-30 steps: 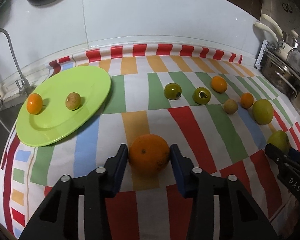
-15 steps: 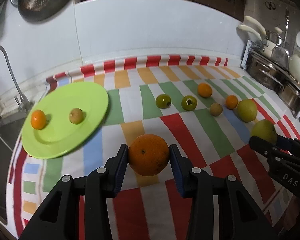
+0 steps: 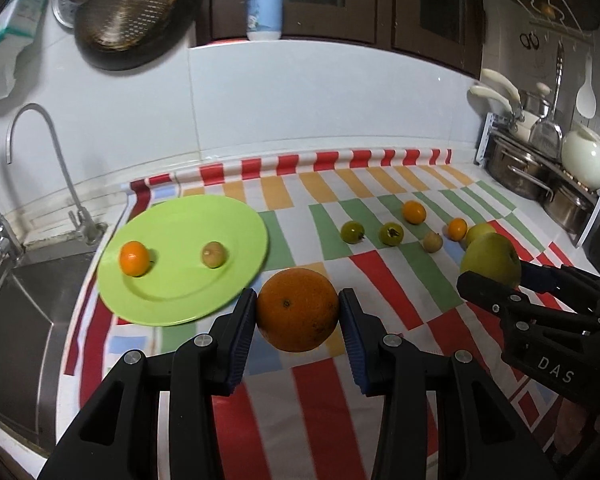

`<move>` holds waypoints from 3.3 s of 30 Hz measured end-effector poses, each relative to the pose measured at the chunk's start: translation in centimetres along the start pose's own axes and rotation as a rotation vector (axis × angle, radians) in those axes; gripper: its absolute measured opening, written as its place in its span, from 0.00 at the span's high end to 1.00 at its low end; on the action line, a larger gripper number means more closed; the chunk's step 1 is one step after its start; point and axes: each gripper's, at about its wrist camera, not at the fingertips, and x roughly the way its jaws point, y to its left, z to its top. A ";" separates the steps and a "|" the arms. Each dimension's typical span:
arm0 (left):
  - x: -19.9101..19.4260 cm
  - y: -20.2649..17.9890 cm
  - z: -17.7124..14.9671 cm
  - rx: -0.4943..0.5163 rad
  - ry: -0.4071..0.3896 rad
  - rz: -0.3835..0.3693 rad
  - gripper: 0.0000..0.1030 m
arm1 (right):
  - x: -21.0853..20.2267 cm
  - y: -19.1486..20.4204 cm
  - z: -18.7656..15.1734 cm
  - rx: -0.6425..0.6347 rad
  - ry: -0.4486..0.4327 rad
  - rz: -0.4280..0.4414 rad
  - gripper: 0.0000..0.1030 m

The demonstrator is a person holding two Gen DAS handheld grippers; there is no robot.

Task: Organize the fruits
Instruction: 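Carry the apple and orange onto the green plate and open both grippers, then lift both open grippers away from the plate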

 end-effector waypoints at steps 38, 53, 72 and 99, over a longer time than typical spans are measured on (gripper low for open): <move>-0.1 12.5 5.1 -0.064 -0.103 0.062 0.60 | 3.4 13.2 8.3 -0.153 -0.134 0.194 0.51; 7.2 15.8 6.5 -0.080 -0.045 0.091 0.60 | 11.5 14.8 10.9 -0.205 -0.047 0.237 0.51; 12.9 18.2 5.8 -0.089 0.043 0.112 0.59 | 19.4 16.2 9.9 -0.232 0.102 0.283 0.51; 2.9 14.9 5.5 -0.089 -0.084 0.186 0.32 | 9.4 12.9 9.5 -0.160 -0.094 0.138 0.25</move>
